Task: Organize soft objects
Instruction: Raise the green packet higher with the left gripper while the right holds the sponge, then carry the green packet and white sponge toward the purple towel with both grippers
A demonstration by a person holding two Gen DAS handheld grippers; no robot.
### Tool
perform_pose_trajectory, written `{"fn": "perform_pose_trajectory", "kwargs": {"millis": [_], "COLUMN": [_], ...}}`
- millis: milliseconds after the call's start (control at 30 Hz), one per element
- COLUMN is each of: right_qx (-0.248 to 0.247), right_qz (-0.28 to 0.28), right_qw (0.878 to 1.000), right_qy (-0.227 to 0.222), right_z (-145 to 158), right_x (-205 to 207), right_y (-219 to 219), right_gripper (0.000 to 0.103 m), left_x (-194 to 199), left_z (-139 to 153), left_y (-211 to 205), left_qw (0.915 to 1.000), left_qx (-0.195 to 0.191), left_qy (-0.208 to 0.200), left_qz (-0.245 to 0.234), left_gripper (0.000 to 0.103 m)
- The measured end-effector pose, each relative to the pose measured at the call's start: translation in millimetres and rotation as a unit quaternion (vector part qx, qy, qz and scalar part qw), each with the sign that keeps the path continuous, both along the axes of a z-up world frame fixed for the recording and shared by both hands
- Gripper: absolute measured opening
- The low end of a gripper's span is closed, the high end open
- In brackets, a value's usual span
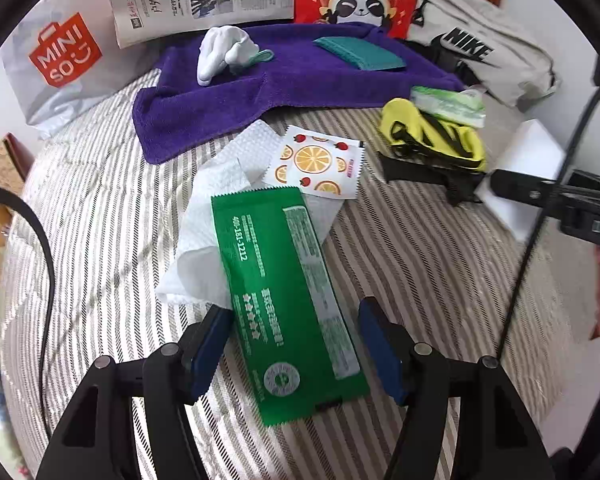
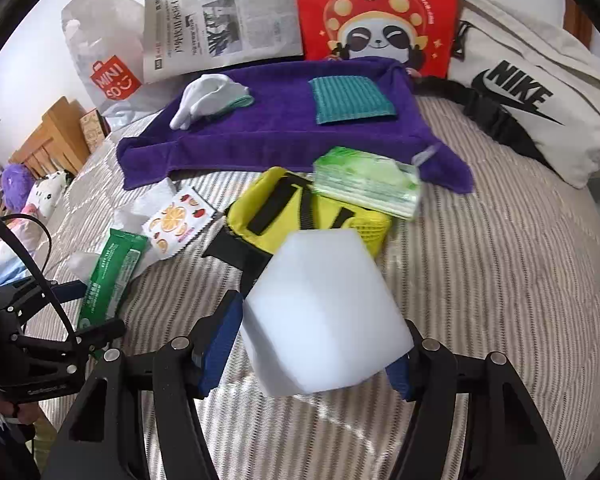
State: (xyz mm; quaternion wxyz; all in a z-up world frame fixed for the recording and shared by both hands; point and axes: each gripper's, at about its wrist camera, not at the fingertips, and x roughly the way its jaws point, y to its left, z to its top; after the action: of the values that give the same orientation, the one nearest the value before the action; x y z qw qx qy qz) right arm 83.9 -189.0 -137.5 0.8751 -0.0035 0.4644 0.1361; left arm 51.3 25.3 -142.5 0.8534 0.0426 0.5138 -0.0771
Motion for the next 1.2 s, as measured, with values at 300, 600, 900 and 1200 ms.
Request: {"fn": "perform_pose_trajectory", "kwargs": {"millis": [300,600,900,1200], "right_qx": [0.000,0.003,-0.009,-0.018], "right_qz": [-0.015,-0.013,-0.007,0.006], "right_qw": [1.000,1.000,0.999,0.999], "right_qy": [-0.019,-0.029,-0.033,-0.029], "right_z": [10,17,22,18], "right_x": [-6,-9,-10,-11], "right_y": [-14,-14,-7,6], "right_gripper": [0.064,0.064,0.064,0.064], "left_x": [-2,-22,-33,-29], "left_z": [6,39,55,13], "left_y": [2,29,42,57], "left_qw": [0.9998,0.9892,0.9743,0.9899], "left_qx": [-0.020,-0.146,-0.223,-0.140], "left_qy": [0.004,-0.009,-0.020,0.013], "left_qz": [-0.006,-0.013,-0.027,0.019], "left_gripper": [0.027,0.026,0.027,0.028]}}
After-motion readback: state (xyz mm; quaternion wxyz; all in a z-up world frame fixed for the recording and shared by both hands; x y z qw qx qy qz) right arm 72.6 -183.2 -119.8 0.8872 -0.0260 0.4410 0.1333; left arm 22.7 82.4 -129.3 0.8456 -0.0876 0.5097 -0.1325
